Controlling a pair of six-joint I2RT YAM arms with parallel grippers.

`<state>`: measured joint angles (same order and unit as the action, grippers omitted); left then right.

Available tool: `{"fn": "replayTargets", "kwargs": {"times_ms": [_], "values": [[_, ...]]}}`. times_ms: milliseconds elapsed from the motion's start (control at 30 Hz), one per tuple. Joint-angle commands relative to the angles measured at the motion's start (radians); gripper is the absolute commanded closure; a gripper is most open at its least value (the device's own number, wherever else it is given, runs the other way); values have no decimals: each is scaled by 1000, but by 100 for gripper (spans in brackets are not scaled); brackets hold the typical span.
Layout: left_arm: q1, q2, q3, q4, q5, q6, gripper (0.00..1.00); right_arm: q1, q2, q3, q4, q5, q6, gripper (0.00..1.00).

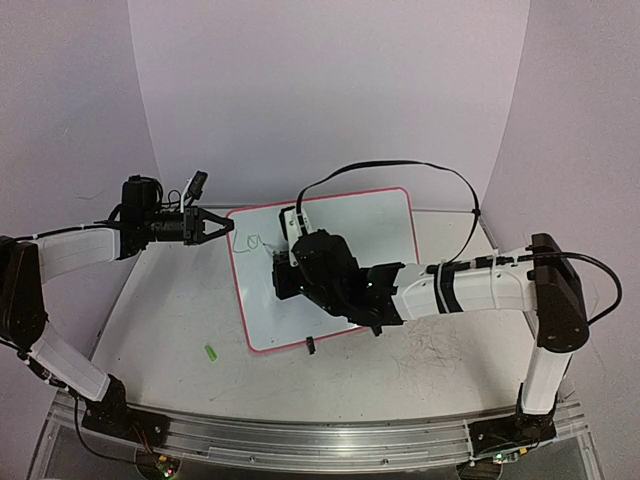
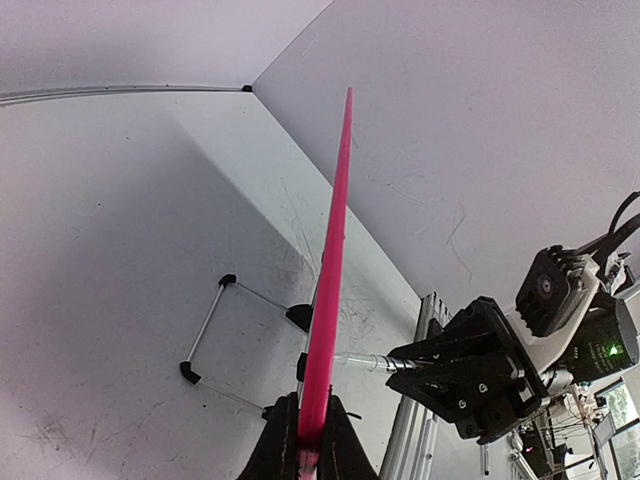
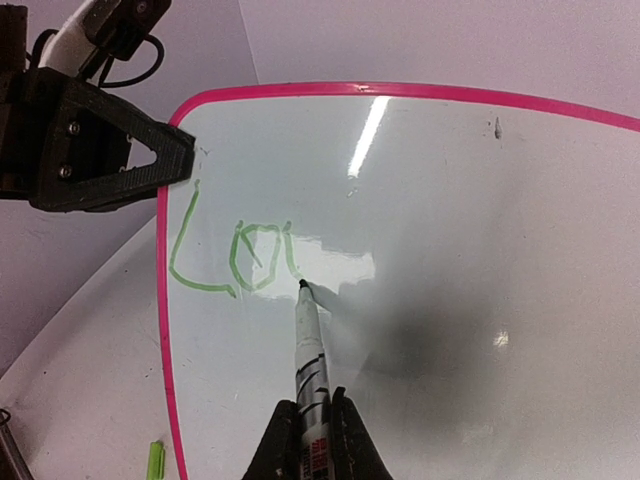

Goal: Write a sentence on the whiteboard

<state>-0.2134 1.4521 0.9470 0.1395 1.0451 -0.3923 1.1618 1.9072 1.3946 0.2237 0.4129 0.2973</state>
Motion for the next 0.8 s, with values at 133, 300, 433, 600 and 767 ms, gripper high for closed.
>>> {"fn": "replayTargets", "kwargs": {"times_ms": [133, 300, 433, 600, 767], "values": [[0, -47, 5, 21, 38, -32, 94, -16, 2, 44, -7, 68, 2, 100], [0, -46, 5, 21, 41, -33, 94, -23, 5, 57, -1, 73, -5, 100], [1, -48, 5, 20, 40, -33, 94, -26, 13, 71, 0, 76, -14, 100], [0, -49, 5, 20, 40, -33, 94, -29, 14, 79, 2, 80, -17, 100], [1, -49, 6, 21, 39, -33, 94, -10, -28, 42, 35, 47, -44, 100]]}}
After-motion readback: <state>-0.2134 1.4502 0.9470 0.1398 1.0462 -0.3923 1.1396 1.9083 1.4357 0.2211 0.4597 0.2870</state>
